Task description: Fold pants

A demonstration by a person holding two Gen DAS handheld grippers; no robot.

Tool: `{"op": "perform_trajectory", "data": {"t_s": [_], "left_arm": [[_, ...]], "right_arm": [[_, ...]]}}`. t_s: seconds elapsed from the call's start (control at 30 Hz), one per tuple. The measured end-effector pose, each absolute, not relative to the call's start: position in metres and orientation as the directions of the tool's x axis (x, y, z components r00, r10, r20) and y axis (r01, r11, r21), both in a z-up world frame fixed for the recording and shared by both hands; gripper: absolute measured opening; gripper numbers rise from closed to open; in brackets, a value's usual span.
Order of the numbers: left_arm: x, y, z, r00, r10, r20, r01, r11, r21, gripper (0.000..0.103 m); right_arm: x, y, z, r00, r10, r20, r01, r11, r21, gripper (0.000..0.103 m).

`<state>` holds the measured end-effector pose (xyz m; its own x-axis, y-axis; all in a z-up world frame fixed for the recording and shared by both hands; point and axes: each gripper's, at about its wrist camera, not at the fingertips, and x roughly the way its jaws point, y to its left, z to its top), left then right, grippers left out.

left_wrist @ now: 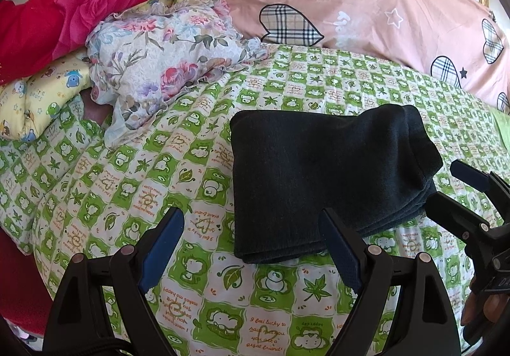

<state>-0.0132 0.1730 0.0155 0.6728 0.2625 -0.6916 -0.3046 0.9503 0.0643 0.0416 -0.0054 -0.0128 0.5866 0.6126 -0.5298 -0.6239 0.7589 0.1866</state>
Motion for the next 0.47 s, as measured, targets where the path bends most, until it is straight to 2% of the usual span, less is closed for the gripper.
{"op": "perform_trajectory", "data": {"t_s": [0.47], "left_arm": [[-0.0093, 0.1731, 0.0131, 0.659, 0.267, -0.703, -0.31, 0.948, 0.07, 0.087]], "right_arm": [[0.0427, -0.0106, -0.0149, 0.587, 0.608, -0.535, -0.612, 0.765, 0.199, 0.103]]}}
